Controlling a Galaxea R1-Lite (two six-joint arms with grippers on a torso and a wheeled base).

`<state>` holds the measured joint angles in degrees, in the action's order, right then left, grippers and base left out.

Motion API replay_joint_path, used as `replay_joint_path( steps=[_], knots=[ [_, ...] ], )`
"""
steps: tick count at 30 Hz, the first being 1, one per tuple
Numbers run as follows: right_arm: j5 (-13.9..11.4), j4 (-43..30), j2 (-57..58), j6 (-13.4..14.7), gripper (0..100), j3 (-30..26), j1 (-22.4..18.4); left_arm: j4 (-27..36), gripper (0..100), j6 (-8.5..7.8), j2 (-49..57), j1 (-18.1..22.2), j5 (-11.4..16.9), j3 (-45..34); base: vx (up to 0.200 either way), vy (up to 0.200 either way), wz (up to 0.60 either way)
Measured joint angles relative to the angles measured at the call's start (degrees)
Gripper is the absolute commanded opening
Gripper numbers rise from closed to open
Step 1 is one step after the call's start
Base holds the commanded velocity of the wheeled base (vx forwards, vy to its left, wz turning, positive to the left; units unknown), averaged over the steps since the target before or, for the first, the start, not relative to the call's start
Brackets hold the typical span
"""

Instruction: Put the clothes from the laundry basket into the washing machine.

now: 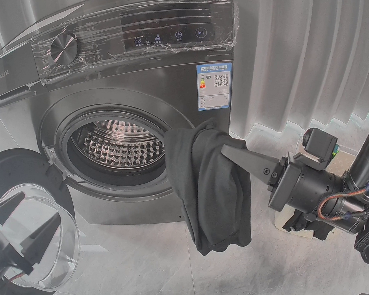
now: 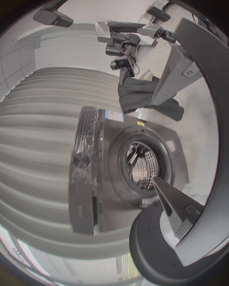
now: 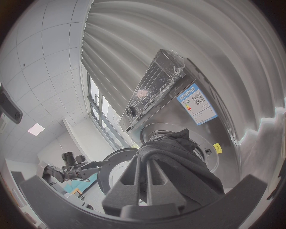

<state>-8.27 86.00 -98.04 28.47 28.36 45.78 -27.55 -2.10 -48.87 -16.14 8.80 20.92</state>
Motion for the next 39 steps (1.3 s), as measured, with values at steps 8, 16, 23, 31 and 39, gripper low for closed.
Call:
replay_joint_path(
  steps=[8, 16, 23, 31, 39],
  knots=[
    [-0.54, -0.50, -1.88, 1.99, 0, 4.58, 0.77, -2.77, 100, 5.02, -14.77, -9.11, 0.59, 3.63, 0.000, 0.000, 0.00],
    [-0.55, -0.04, -3.78, 2.21, 0, 6.23, 0.77, -7.70, 100, 11.78, -22.67, -14.48, 1.07, 4.35, 0.000, 0.000, 0.00],
    [-0.44, 0.07, -4.78, 2.22, 0, 6.92, 0.61, -11.15, 100, 13.31, -27.78, -16.99, 1.10, 4.16, 0.000, 0.000, 0.00],
    [-0.27, 0.07, -5.02, 2.22, 0, 7.36, 0.45, -19.53, 100, 13.42, -35.50, -18.66, 1.18, 4.07, 0.000, 0.000, 0.00],
    [-0.18, 0.07, -5.11, 2.22, 0, 7.56, 0.50, -30.72, 100, 13.95, -44.07, -20.02, 1.34, 3.50, 0.000, 0.000, 0.00]
  ],
)
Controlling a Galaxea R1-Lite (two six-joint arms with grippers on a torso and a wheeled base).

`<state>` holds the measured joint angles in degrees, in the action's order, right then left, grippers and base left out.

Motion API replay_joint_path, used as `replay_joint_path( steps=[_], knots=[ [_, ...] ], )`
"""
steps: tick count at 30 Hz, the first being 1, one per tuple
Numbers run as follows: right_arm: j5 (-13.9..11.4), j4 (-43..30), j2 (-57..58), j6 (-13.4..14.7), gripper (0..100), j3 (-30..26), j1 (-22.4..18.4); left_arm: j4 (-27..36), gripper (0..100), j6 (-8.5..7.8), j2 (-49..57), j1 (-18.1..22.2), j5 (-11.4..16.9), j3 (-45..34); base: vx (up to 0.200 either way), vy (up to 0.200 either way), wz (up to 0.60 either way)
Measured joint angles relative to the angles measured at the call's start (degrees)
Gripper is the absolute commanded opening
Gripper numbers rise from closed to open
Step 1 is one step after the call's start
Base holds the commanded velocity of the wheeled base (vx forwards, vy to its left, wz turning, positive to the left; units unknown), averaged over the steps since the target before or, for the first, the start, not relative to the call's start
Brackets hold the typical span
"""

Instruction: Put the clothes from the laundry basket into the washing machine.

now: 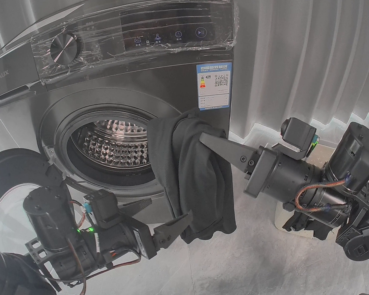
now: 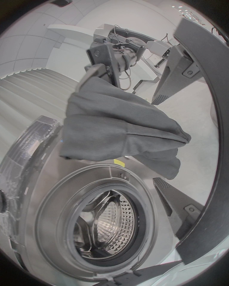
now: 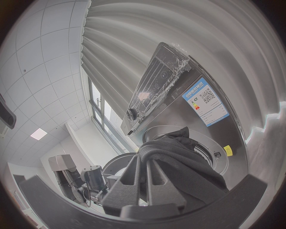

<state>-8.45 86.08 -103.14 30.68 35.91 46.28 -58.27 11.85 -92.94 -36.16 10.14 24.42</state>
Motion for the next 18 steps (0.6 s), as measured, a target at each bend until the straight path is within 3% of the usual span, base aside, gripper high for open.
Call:
replay_joint_path(
  steps=[6, 18],
  knots=[
    [-0.04, 0.09, 0.00, -0.01, 0, 0.05, -0.11, -5.30, 100, 1.97, -5.55, -1.96, 0.17, -0.30, 0.000, 0.000, 0.00],
    [0.02, 0.17, 0.12, -0.04, 0, -0.24, 0.00, -20.39, 100, 2.51, -16.43, -3.00, 2.61, -1.63, 0.000, 0.000, 0.00]
  ],
)
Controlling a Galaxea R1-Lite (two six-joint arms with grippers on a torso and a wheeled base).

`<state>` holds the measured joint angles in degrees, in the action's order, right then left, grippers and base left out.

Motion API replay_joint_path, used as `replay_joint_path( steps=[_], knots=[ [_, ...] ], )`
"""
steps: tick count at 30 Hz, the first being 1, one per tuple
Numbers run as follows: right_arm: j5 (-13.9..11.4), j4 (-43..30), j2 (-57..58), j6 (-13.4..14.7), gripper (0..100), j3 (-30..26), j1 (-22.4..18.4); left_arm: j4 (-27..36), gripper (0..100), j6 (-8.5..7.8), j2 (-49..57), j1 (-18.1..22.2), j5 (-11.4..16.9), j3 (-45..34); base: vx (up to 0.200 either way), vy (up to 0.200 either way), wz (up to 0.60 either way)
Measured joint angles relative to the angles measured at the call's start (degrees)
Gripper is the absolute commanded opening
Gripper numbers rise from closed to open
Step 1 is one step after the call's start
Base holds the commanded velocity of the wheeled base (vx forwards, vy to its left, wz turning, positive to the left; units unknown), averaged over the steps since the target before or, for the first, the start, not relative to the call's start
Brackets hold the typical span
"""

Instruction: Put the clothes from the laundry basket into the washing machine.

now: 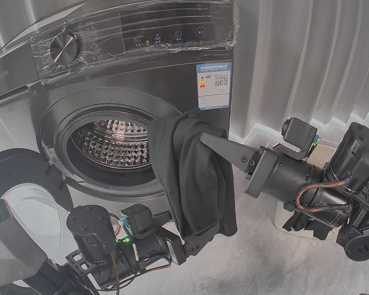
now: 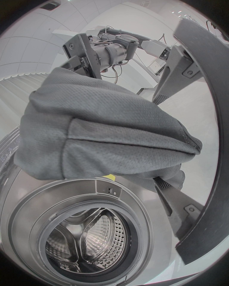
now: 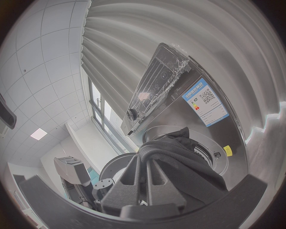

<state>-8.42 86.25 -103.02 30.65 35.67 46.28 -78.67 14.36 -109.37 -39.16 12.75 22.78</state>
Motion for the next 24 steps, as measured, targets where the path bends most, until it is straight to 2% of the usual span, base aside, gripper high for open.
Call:
replay_joint_path(
  steps=[1, 15, 24],
  knots=[
    [0.00, -0.02, 0.02, 0.00, 0, -0.04, 0.02, -1.30, 0, 0.00, -1.04, -0.01, -0.04, -0.10, 0.000, 0.000, 0.00],
    [-0.02, 0.11, 0.07, -0.82, 0, -0.21, -0.59, -9.44, 0, -0.09, -4.71, -1.05, -0.41, -3.13, 0.000, 0.000, 0.00],
    [-0.35, 1.39, -0.15, -3.32, 0, -3.64, -3.28, -10.13, 0, -0.02, 4.58, -5.94, -1.12, -7.50, 0.000, 0.000, 0.00]
  ],
)
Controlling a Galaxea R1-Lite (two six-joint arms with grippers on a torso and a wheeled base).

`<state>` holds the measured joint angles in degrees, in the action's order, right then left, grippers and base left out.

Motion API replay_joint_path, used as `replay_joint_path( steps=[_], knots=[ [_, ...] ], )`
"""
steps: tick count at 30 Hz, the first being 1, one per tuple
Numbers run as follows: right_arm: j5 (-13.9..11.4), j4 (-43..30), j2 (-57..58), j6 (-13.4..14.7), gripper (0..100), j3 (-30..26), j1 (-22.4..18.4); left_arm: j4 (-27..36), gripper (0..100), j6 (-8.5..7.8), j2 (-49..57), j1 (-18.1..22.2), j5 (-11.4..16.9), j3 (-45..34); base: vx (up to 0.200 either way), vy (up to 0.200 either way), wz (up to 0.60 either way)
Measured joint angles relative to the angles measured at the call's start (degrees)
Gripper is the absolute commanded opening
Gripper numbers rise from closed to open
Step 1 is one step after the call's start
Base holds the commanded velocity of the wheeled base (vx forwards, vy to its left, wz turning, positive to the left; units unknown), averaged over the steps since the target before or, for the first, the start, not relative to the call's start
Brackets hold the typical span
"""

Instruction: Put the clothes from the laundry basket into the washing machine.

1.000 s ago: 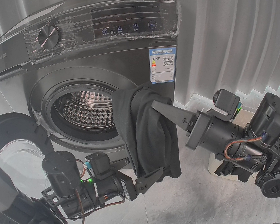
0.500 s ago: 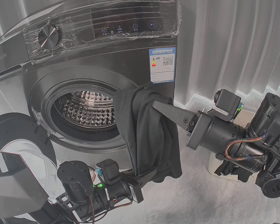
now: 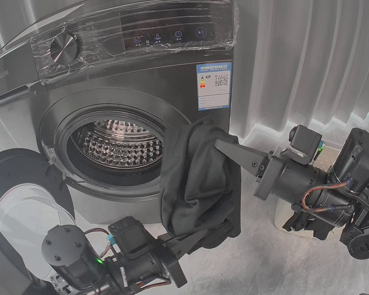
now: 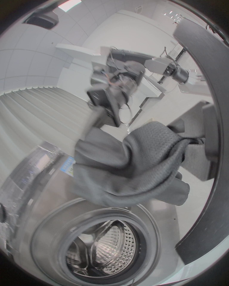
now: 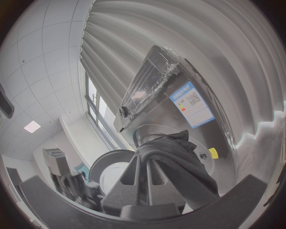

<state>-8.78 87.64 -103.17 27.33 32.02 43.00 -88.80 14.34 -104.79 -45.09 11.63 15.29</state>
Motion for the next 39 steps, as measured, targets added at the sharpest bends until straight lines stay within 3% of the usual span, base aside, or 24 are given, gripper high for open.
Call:
replay_joint_path(
  steps=[9, 10, 13, 18, 22, 25, 33, 39],
  knots=[
    [-0.33, 1.16, -0.24, -1.08, 0, -7.23, -1.77, -0.02, 0, 0.99, 11.39, -2.36, -0.11, -4.00, 0.000, 0.000, 0.00],
    [-0.61, 1.21, -0.24, -1.12, 100, -7.91, -1.90, 0.00, 0, 1.05, 12.12, -2.45, -0.09, -4.21, 0.000, 0.000, 0.00],
    [-2.08, 1.23, -0.30, -1.33, 100, -9.42, -2.23, 0.00, 0, 1.15, 13.39, -2.61, -0.06, -4.32, 0.000, 0.000, 0.00],
    [-1.91, 1.21, -0.79, -3.36, 100, -11.22, -3.08, 0.01, 0, 1.23, 14.06, -2.65, -0.46, -2.69, 0.000, 0.000, 0.00],
    [-1.89, 1.21, -1.99, -9.30, 100, -13.37, -5.29, 0.06, 0, 1.21, 14.02, -2.47, -1.97, 0.09, 0.000, 0.000, 0.00],
    [-1.95, 1.15, -3.30, -11.79, 100, -14.99, -7.22, -0.05, 0, 1.10, 13.40, -2.32, -5.32, 2.86, 0.000, 0.000, 0.00],
    [-2.08, 1.16, -5.35, -12.58, 100, -16.32, -8.94, -0.02, 0, 0.41, 9.67, -2.15, -9.86, 7.42, 0.000, 0.000, 0.00],
    [-2.11, 1.27, -5.23, -12.58, 100, -16.15, -9.12, -0.05, 0, -0.24, 7.52, -2.08, -10.37, 8.00, 0.000, 0.000, 0.00]
  ],
)
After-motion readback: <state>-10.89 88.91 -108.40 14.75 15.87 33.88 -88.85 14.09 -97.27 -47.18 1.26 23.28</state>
